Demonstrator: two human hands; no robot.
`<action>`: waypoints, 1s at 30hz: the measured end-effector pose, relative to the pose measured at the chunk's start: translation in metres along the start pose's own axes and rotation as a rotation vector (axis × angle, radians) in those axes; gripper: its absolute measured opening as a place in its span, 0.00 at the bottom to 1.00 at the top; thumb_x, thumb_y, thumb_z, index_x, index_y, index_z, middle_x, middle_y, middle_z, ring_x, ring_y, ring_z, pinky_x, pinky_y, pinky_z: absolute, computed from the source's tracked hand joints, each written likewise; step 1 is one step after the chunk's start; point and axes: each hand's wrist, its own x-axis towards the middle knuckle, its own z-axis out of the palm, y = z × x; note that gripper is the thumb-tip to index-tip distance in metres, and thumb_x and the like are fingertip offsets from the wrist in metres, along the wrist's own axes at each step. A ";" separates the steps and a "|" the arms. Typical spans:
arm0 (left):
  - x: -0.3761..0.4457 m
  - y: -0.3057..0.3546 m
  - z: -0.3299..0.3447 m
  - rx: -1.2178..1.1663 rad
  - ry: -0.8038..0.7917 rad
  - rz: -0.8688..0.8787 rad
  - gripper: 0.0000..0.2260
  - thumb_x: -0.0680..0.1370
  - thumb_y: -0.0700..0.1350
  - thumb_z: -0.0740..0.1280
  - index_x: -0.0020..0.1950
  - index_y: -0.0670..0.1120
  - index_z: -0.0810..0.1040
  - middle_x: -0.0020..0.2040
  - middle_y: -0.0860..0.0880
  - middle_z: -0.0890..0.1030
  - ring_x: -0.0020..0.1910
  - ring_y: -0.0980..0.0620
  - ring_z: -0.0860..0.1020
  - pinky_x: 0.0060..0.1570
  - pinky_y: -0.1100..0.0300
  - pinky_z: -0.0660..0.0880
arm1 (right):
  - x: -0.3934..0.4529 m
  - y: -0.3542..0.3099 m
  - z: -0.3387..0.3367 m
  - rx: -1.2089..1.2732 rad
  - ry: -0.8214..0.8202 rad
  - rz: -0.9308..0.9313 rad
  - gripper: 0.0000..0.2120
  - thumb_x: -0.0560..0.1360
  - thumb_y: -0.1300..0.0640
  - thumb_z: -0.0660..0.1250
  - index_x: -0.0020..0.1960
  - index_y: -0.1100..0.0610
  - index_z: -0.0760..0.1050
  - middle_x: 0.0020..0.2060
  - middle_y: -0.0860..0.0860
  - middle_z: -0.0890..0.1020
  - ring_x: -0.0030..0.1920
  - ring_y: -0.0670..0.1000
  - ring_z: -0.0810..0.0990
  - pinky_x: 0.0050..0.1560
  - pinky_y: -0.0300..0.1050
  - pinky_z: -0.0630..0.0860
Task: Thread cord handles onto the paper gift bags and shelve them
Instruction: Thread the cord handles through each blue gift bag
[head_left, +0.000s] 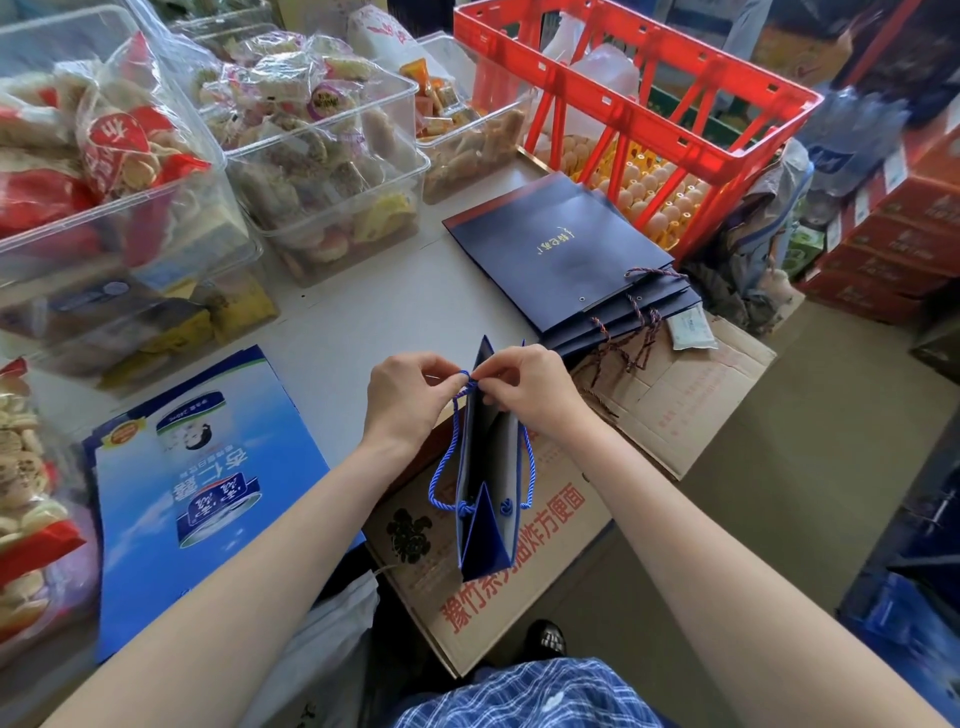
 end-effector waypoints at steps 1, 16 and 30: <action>0.000 0.000 -0.001 -0.002 0.002 -0.011 0.05 0.72 0.44 0.73 0.45 0.44 0.84 0.38 0.51 0.81 0.39 0.55 0.80 0.45 0.60 0.77 | 0.000 -0.001 0.001 -0.009 0.006 -0.011 0.05 0.74 0.64 0.68 0.48 0.61 0.82 0.33 0.51 0.81 0.34 0.47 0.80 0.44 0.41 0.79; 0.005 -0.002 -0.013 -0.257 -0.350 -0.200 0.01 0.73 0.42 0.71 0.41 0.46 0.81 0.39 0.48 0.83 0.41 0.54 0.81 0.49 0.60 0.77 | -0.005 0.001 0.002 -0.048 0.019 -0.026 0.05 0.76 0.62 0.66 0.48 0.58 0.81 0.35 0.52 0.83 0.34 0.44 0.80 0.42 0.37 0.77; 0.015 -0.001 -0.022 -0.370 -0.519 -0.371 0.03 0.75 0.41 0.69 0.43 0.45 0.76 0.40 0.48 0.79 0.40 0.55 0.78 0.45 0.62 0.77 | 0.001 0.002 0.005 -0.023 -0.060 -0.108 0.07 0.72 0.65 0.69 0.49 0.58 0.81 0.38 0.46 0.81 0.39 0.44 0.80 0.46 0.35 0.77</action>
